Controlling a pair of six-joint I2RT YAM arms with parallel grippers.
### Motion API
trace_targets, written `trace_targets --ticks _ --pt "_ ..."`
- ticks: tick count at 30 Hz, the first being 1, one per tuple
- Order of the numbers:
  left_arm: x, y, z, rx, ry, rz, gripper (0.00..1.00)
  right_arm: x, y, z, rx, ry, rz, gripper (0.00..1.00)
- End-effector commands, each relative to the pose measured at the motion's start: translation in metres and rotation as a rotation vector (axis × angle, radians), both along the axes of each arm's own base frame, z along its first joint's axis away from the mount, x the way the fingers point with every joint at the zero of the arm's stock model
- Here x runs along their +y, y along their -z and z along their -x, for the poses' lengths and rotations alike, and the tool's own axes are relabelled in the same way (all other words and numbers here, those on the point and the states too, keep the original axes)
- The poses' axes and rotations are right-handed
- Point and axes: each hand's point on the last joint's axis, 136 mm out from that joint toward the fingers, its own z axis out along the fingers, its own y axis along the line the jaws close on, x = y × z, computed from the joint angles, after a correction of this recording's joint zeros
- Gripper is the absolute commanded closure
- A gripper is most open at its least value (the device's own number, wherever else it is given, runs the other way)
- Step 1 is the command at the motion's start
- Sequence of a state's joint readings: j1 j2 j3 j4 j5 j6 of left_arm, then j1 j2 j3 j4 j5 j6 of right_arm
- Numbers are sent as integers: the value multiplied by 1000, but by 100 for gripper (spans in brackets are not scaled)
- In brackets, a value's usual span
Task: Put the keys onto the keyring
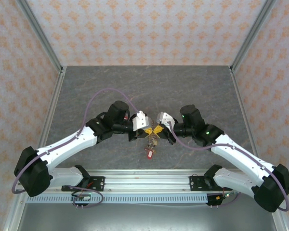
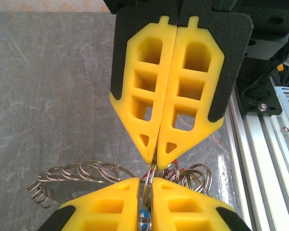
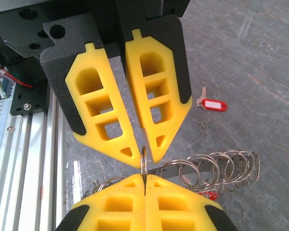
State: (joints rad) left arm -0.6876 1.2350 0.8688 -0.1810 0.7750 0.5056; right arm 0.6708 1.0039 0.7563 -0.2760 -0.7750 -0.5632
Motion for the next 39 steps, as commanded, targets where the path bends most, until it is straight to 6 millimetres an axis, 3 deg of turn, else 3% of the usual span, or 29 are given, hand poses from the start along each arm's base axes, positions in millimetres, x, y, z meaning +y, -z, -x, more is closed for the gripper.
trace_targets --ticks 1,12,16,20,28,34,39 --pt "-2 -5 0 -29 22 -23 89 6 -31 -1 -66 -32 -61 100" --pt "-3 4 3 -9 41 -48 90 10 -31 1 -71 -34 -70 100" --pt "-4 6 3 0 51 -47 100 10 -30 -1 -73 -26 -74 100" --pt "-4 8 -5 -11 3 -32 100 5 -15 -5 -62 15 -36 100" --pt "-8 -1 -6 -36 -24 63 100 -3 13 -3 -5 52 10 87" --pt "-9 -5 -4 -37 -12 87 100 -8 26 -5 -1 85 40 87" --pt "-11 -7 -2 -35 -2 97 100 -9 31 -8 5 111 36 95"
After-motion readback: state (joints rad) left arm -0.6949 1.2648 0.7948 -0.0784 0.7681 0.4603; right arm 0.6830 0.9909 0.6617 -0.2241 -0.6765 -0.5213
